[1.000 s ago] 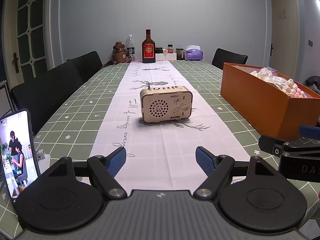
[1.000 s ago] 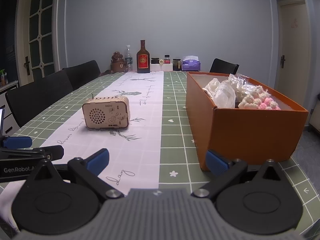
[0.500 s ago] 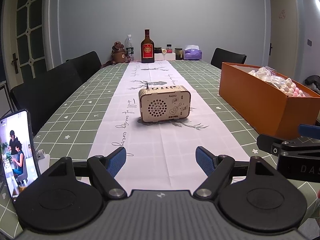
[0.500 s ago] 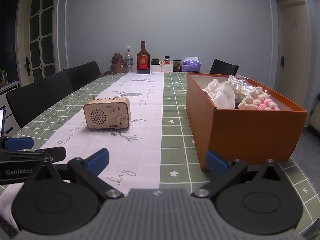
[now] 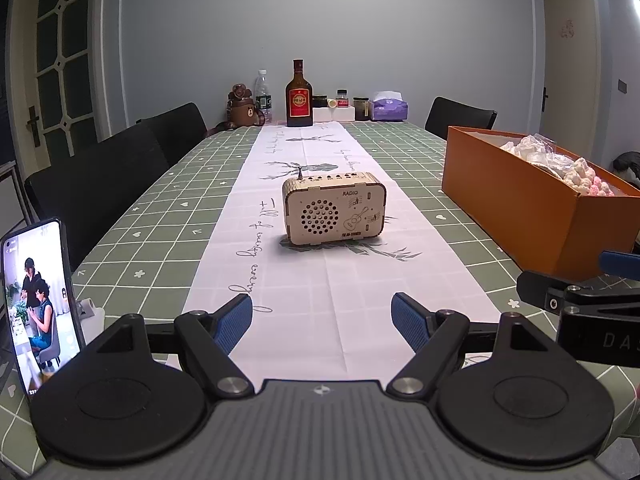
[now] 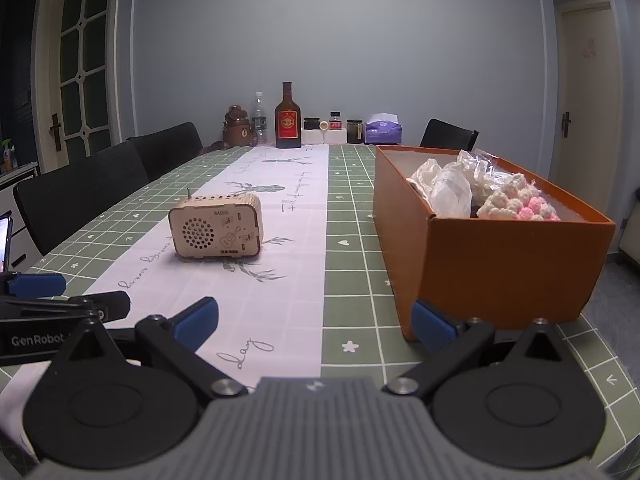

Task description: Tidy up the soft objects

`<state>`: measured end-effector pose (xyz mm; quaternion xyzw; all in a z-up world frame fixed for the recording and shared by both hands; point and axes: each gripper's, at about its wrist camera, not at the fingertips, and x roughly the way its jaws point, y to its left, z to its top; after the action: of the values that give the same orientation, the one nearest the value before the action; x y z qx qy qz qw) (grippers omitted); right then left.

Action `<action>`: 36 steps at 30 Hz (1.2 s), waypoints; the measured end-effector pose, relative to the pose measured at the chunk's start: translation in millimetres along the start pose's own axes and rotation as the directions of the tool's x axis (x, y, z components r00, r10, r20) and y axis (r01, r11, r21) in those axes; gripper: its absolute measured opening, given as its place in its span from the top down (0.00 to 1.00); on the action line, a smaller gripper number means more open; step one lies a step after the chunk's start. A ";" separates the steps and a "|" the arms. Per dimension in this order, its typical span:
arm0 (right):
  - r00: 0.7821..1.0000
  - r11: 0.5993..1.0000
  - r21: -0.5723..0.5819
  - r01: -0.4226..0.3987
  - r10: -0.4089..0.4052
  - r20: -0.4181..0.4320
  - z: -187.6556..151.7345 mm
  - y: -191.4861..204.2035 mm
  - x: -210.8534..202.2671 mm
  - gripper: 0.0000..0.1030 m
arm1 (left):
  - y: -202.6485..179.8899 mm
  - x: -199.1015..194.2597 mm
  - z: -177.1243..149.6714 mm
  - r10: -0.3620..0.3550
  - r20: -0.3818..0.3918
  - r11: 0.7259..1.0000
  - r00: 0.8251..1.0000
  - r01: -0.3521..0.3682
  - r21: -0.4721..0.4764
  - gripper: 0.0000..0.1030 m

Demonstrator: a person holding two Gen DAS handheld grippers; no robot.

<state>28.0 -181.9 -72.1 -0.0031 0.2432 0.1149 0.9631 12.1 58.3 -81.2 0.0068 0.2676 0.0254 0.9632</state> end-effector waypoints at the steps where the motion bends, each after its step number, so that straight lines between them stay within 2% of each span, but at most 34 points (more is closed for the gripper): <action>1: 1.000 1.000 -0.001 0.000 0.000 0.001 0.0 0.2 -0.4 0.02 | 0.0 -0.4 0.2 0.001 0.001 1.000 1.000 -0.001 0.000 0.10; 36: 1.000 1.000 -0.008 -0.005 0.005 0.000 -0.3 1.5 -1.9 0.02 | 1.2 -4.2 3.3 0.006 0.009 1.000 1.000 -0.006 0.004 0.10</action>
<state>25.9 -180.9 -71.4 -0.0063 0.2427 0.1182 0.9629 10.2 59.3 -76.2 0.0096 0.2632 0.0277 0.9643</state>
